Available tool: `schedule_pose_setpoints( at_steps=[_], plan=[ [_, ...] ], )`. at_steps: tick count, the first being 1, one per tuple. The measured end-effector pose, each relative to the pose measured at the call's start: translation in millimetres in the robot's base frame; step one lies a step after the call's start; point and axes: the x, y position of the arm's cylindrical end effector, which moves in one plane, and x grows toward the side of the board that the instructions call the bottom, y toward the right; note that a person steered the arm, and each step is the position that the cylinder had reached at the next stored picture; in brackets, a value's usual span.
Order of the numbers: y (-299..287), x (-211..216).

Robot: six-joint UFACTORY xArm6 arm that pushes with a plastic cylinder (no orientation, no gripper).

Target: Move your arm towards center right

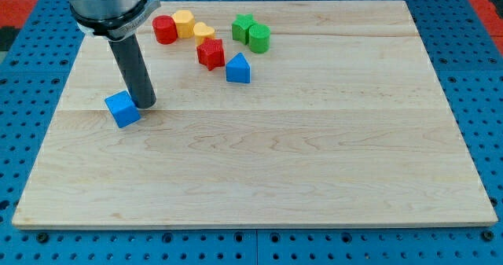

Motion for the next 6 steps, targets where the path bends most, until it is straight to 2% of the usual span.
schedule_pose_setpoints(
  at_steps=[6],
  plan=[
    [269.4, -2.8]
  ],
)
